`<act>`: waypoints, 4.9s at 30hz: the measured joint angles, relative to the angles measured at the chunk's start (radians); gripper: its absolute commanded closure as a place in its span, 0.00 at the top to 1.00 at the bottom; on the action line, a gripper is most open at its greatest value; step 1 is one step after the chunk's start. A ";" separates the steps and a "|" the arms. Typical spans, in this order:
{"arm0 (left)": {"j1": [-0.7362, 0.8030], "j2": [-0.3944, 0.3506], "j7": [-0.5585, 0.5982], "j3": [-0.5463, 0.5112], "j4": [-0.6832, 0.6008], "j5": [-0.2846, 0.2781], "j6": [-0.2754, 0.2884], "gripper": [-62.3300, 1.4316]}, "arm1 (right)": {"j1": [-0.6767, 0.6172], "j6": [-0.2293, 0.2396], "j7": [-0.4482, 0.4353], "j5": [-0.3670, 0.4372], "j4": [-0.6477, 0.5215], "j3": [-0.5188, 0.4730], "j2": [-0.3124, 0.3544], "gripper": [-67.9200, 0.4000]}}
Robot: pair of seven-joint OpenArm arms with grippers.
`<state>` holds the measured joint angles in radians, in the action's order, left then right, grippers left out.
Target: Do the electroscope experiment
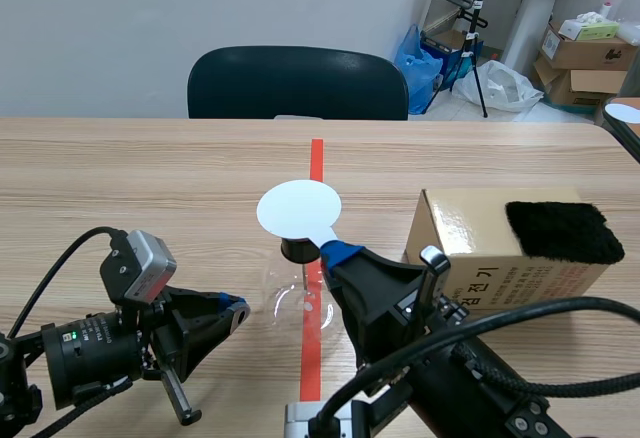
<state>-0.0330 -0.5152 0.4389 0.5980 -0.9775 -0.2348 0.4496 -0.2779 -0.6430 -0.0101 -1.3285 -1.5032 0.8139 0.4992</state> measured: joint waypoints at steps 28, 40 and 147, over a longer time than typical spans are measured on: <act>0.000 0.000 0.000 0.000 0.000 0.000 0.000 0.07 | 0.000 0.000 0.545 0.002 0.000 0.000 0.000 0.02; 0.000 0.000 0.000 0.000 0.000 0.000 0.000 0.07 | 0.000 0.000 0.671 0.005 0.000 0.000 0.000 0.02; 0.000 0.000 0.001 0.000 0.000 0.000 0.000 0.07 | 0.000 0.000 0.559 0.005 0.000 0.000 0.000 0.02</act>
<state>-0.0330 -0.5152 0.4397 0.5980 -0.9775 -0.2348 0.4496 -0.2775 -0.6434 0.5488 -1.3239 -1.5032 0.8139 0.4992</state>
